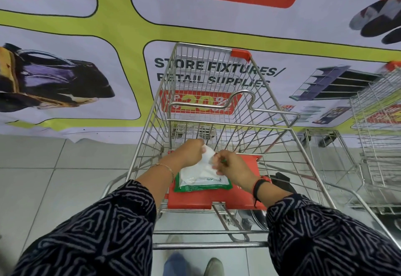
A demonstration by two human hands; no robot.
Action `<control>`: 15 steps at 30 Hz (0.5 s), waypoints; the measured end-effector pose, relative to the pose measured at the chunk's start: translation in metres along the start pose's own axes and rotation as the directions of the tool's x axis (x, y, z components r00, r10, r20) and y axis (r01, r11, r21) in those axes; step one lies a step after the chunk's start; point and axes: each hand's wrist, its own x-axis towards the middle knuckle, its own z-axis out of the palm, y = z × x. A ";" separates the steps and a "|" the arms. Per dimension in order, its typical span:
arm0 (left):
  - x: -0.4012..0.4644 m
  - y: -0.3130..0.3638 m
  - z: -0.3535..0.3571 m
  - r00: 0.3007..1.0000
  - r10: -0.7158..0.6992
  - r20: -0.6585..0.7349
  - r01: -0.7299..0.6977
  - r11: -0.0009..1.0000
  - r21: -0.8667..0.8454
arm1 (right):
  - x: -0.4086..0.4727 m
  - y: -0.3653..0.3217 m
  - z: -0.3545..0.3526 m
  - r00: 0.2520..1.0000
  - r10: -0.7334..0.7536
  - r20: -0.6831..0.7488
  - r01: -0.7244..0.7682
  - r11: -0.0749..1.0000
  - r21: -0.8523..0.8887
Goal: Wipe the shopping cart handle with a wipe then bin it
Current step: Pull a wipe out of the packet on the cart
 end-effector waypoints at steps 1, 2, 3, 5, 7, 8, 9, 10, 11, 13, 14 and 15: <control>0.001 0.000 0.000 1.000 -0.002 0.001 0.002 1.000 0.006 | -0.001 0.001 0.000 0.997 -0.076 0.004 0.075 0.981 -0.179; 0.001 0.000 0.000 1.000 -0.009 0.006 0.009 1.000 0.005 | -0.002 0.001 0.001 0.988 -0.146 0.043 0.152 0.921 -0.358; 0.001 -0.001 0.000 1.000 -0.012 0.011 0.012 1.000 0.001 | -0.003 0.002 0.003 0.978 -0.180 0.103 0.208 0.841 -0.499; 0.002 -0.004 0.001 1.000 0.003 0.031 -0.003 1.000 -0.024 | -0.004 0.003 0.007 0.946 -0.198 0.257 0.322 0.656 -0.682; 0.000 -0.006 0.002 0.998 0.018 0.053 -0.017 0.999 -0.028 | -0.003 0.002 0.009 0.909 -0.197 0.367 0.417 0.451 -0.789; 0.000 -0.006 0.001 0.997 0.029 0.069 -0.027 0.999 -0.024 | -0.001 0.001 0.009 0.901 -0.190 0.390 0.434 0.386 -0.814; -0.001 -0.006 -0.001 0.995 0.041 0.089 -0.039 0.999 -0.017 | 0.001 0.000 0.009 0.897 -0.183 0.403 0.442 0.342 -0.829; -0.001 -0.007 -0.003 0.992 0.053 0.110 -0.053 0.999 -0.004 | 0.004 0.000 0.009 0.893 -0.174 0.415 0.450 0.310 -0.838; -0.002 -0.007 -0.007 0.990 0.066 0.127 -0.068 0.998 0.015 | 0.005 -0.001 0.010 0.892 -0.165 0.422 0.452 0.295 -0.842; -0.003 -0.009 -0.016 0.986 0.076 0.145 -0.084 0.995 0.047 | 0.007 -0.004 0.013 0.897 -0.140 0.419 0.442 0.286 -0.850; -0.004 -0.010 -0.020 0.985 0.082 0.148 -0.093 0.994 0.065 | 0.007 -0.005 0.014 0.902 -0.128 0.411 0.431 0.282 -0.857; -0.006 -0.011 -0.024 0.985 0.091 0.148 -0.104 0.991 0.083 | 0.007 -0.006 0.013 0.908 -0.115 0.402 0.418 0.277 -0.865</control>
